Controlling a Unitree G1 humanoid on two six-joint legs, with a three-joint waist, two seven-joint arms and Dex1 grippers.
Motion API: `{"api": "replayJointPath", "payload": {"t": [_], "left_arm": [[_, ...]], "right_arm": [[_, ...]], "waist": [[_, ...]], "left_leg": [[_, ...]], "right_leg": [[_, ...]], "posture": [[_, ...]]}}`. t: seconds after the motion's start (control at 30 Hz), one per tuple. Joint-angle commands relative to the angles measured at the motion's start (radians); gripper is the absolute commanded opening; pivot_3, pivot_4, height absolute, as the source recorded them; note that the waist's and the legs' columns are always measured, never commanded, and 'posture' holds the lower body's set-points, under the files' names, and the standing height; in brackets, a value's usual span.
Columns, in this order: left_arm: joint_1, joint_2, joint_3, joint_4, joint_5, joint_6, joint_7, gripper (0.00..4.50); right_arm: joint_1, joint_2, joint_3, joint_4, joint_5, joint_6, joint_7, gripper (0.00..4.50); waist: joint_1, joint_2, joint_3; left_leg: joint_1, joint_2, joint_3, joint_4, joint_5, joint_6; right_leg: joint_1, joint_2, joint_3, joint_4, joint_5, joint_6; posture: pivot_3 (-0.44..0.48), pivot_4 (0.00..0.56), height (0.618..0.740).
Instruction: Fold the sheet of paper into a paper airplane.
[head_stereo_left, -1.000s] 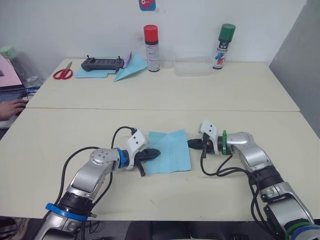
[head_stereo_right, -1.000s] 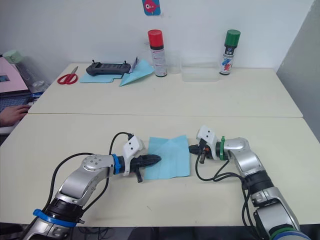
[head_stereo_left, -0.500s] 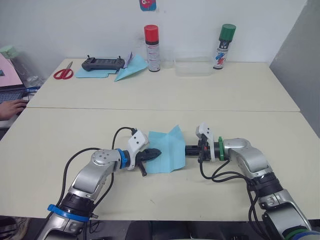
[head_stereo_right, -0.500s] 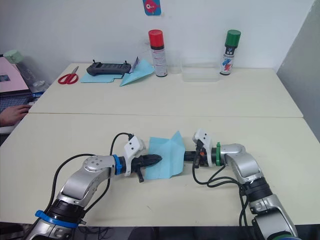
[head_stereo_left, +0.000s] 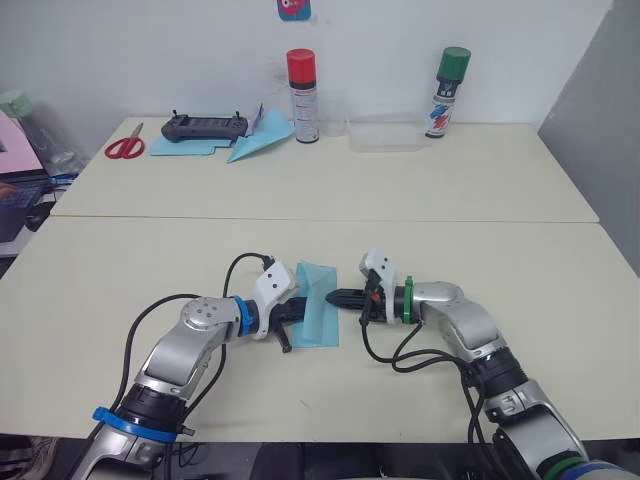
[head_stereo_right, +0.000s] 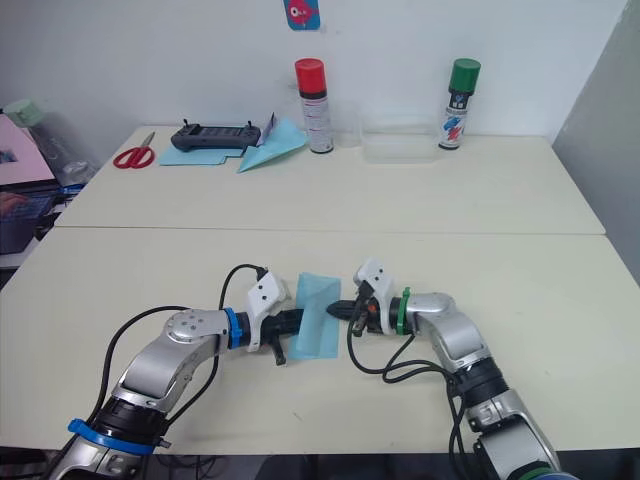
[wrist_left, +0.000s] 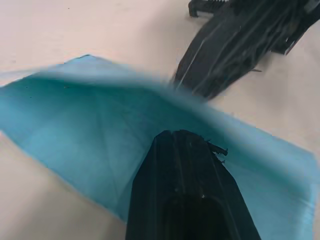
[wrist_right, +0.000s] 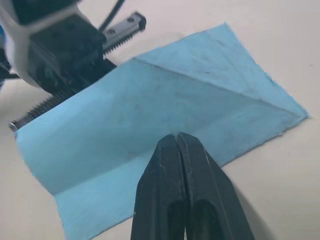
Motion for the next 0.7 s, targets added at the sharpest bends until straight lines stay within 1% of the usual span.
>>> {"api": "replayJointPath", "payload": {"t": [0.03, 0.23, 0.3, 0.47, 0.6, 0.7], "left_arm": [[0.039, 0.043, -0.013, 0.013, 0.038, 0.047, 0.003, 0.0], [0.081, 0.14, 0.019, -0.077, 0.014, 0.093, -0.029, 0.0], [0.08, 0.163, 0.046, -0.103, 0.0, 0.101, -0.031, 0.0], [0.065, 0.161, 0.096, -0.132, -0.024, 0.076, -0.017, 0.0], [0.054, 0.188, 0.139, -0.167, -0.047, 0.083, -0.038, 0.0], [0.038, 0.201, 0.174, -0.168, -0.062, 0.082, -0.042, 0.0]], "right_arm": [[-0.031, 0.016, 0.018, 0.037, -0.04, -0.056, -0.024, 0.03], [-0.049, 0.016, 0.063, 0.083, -0.097, -0.1, -0.018, 0.03], [-0.052, 0.012, 0.077, 0.093, -0.114, -0.114, -0.017, 0.03], [-0.061, 0.016, 0.09, 0.123, -0.135, -0.129, -0.026, 0.03], [-0.074, -0.003, 0.12, 0.147, -0.178, -0.145, -0.019, 0.03], [-0.083, 0.002, 0.112, 0.165, -0.178, -0.145, -0.039, 0.03]], "waist": [[-0.002, 0.0, 0.0], [-0.028, -0.001, -0.001], [-0.033, -0.001, -0.001], [-0.032, -0.001, 0.0], [-0.032, -0.001, 0.0], [-0.032, -0.001, 0.0]], "left_leg": [[0.0, 0.0, 0.0, 0.0, 0.0, 0.0], [0.0, 0.001, 0.0, -0.004, 0.0, 0.0], [0.001, 0.001, 0.0, -0.005, 0.0, 0.0], [0.0, 0.001, 0.0, -0.005, 0.0, 0.0], [0.0, 0.001, 0.0, -0.005, 0.0, 0.0], [0.0, 0.001, 0.0, -0.005, 0.0, 0.0]], "right_leg": [[0.0, 0.0, 0.0, 0.0, 0.0, 0.0], [0.0, 0.0, 0.0, -0.002, 0.0, 0.0], [-0.001, 0.0, 0.0, -0.003, 0.0, 0.0], [-0.001, 0.0, 0.0, -0.003, 0.0, -0.001], [-0.002, 0.0, 0.0, -0.003, 0.0, -0.001], [-0.002, 0.0, 0.0, -0.003, 0.0, -0.001]], "posture": [[0.0, 0.15, 0.74], [0.0, 0.15, 0.74], [0.0, 0.15, 0.74], [0.0, 0.15, 0.74], [0.0, 0.15, 0.74], [0.0, 0.15, 0.74]]}}
